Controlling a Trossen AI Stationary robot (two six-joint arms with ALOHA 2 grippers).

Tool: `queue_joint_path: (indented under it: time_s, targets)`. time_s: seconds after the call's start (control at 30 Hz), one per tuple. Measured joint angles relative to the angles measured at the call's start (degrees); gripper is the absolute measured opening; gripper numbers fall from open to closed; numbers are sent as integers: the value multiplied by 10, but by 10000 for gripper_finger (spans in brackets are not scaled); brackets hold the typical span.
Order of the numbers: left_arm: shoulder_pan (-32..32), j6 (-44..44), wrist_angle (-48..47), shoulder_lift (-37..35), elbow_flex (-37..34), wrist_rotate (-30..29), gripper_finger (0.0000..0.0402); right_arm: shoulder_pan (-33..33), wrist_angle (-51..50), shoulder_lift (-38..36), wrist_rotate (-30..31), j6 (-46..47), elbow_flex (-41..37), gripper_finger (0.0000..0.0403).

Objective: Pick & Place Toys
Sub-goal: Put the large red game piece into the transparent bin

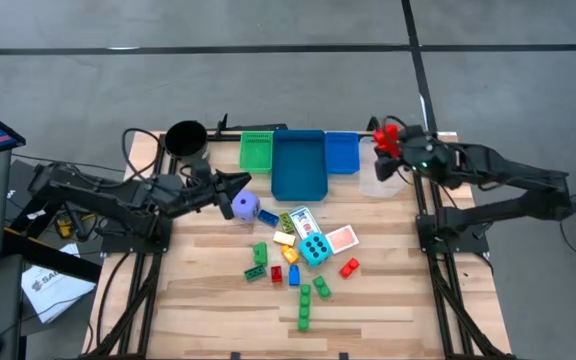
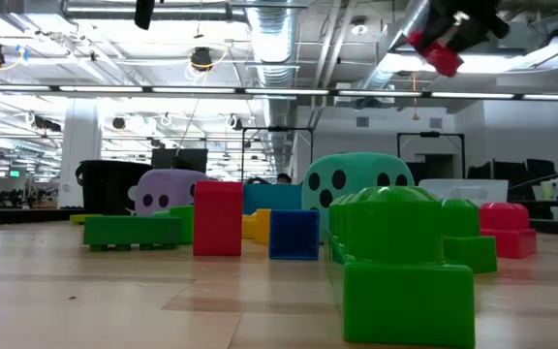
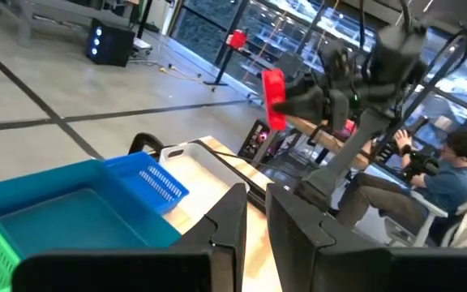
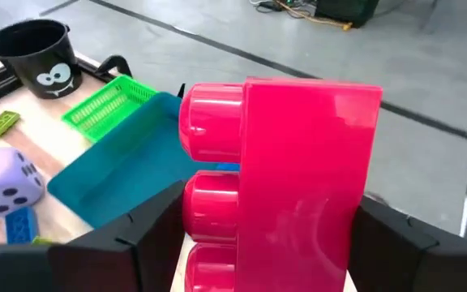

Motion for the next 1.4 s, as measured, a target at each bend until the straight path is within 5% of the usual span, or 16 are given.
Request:
queue_joint_path:
  time_s: [0.37, 0.67, 0.8, 1.03, 1.4]
  targets:
    - [27, -86, 7, 0, 0, 10, 44, 26, 119, -123, -5, 1, -208, 272]
    - [27, -86, 15, 0, 0, 22, 44, -81, 171, -157, -27, 12, -308, 272]
    - [27, -88, 25, 0, 0, 22, 44, -146, 180, -146, -41, -4, -322, 272]
    - [27, -104, 25, 0, 0, 32, 44, -273, 262, -110, -149, -94, -324, 272]
    - [25, -119, 24, 0, 0, 36, 44, -409, 285, 40, -317, -86, -306, 272]
